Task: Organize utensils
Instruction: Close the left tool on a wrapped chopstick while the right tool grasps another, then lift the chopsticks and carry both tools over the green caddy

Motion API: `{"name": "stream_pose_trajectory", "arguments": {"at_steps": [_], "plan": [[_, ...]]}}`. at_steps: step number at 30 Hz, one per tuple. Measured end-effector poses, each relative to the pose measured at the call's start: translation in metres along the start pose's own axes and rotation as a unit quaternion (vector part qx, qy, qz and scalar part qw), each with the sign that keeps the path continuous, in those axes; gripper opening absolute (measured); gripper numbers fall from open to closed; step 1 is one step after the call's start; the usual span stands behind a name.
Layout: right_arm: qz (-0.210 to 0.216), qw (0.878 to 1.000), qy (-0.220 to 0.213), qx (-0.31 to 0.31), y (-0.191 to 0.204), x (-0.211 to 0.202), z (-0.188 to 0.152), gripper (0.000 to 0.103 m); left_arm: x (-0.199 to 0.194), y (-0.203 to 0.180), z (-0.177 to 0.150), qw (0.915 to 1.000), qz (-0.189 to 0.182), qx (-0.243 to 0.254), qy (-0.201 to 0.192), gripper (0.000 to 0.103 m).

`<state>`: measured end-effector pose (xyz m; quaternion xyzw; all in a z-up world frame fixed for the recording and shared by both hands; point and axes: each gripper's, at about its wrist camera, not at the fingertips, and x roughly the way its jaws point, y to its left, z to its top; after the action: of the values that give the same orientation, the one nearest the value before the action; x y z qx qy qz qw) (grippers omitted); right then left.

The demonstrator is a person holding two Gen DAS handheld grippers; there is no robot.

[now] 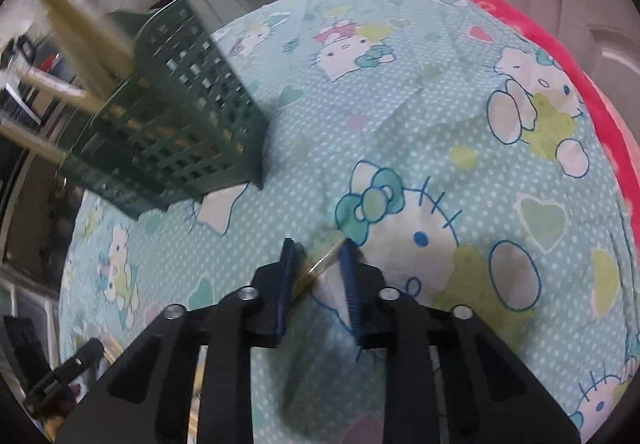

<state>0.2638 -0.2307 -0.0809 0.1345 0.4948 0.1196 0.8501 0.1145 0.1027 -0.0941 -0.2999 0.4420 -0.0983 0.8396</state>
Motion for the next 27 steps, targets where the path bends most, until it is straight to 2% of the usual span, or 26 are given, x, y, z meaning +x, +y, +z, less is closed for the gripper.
{"name": "stream_pose_trajectory", "arguments": {"at_steps": [7, 15, 20, 27], "plan": [[0.02, 1.0, -0.019, 0.005, 0.002, -0.009, 0.007, 0.007, -0.003, 0.013, 0.005, 0.9994, -0.021, -0.025, -0.003, 0.007], [0.036, 0.995, -0.063, -0.067, 0.037, -0.045, 0.008, 0.005, -0.018, 0.011, 0.014, 0.9991, -0.032, -0.016, -0.023, 0.004], [0.055, 0.989, -0.086, -0.107, 0.063, -0.073, 0.007, 0.005, -0.04, -0.001, 0.023, 0.9982, -0.032, 0.009, -0.05, 0.004], [0.076, 0.977, -0.124, -0.154, 0.094, -0.113, 0.009, 0.005, -0.075, -0.059, 0.045, 0.9902, -0.047, 0.093, -0.093, 0.003]]}}
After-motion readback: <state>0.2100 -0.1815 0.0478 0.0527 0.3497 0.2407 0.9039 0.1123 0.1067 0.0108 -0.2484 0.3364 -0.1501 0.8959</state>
